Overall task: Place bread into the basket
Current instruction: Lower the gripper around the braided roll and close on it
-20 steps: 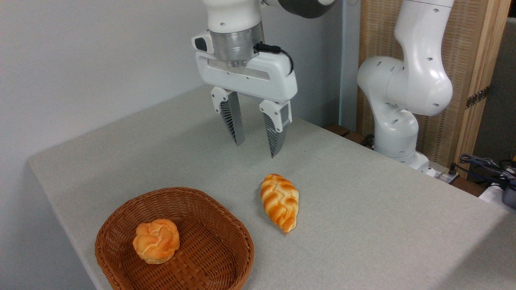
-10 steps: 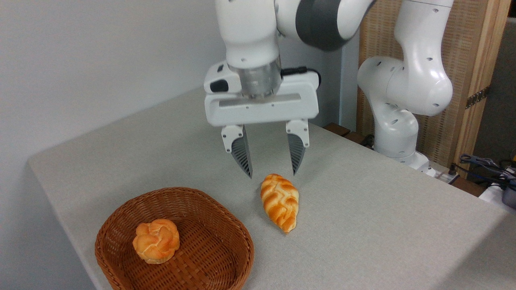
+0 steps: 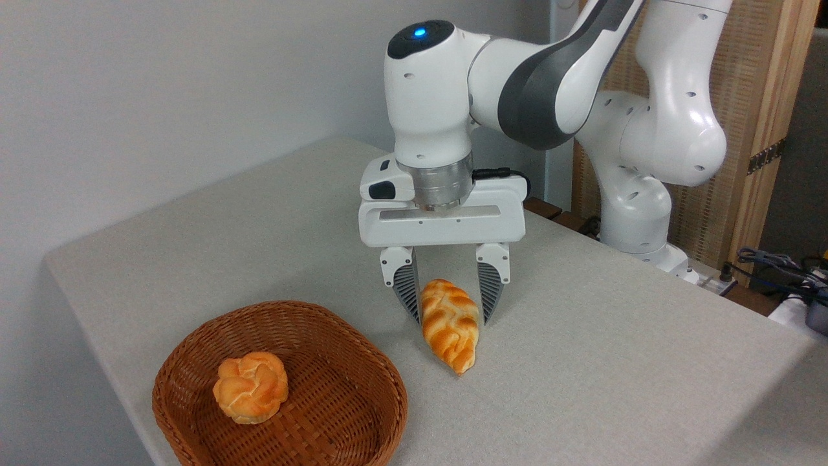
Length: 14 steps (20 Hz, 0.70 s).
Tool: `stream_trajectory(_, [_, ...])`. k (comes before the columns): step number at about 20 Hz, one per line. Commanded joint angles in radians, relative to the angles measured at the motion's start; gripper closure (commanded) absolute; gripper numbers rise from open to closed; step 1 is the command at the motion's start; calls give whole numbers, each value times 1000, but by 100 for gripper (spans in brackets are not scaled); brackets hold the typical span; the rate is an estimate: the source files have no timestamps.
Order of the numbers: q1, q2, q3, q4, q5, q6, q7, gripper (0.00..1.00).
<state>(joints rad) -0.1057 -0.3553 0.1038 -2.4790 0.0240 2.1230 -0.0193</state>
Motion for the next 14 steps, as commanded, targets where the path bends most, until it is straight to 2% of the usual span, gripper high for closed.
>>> stream_trajectory(1, [0,-5,-21,-43,17,61,-25,0])
stream_trajectory(2, [0,-1,-22,-43,19,64,-22,4])
stream_trajectory(3, [0,4,-24,-41,19,66,-19,18])
stream_trajectory(4, [0,9,-26,-41,19,66,-19,21])
stream_trajectory(5, [0,13,-27,-41,19,66,-14,31])
stream_trajectory(8, [-2,22,-29,-40,19,66,-1,48])
stream_trajectory(12, [-2,24,-29,-38,19,66,18,57])
stream_trajectory(14, [-2,24,-27,-37,19,66,18,57])
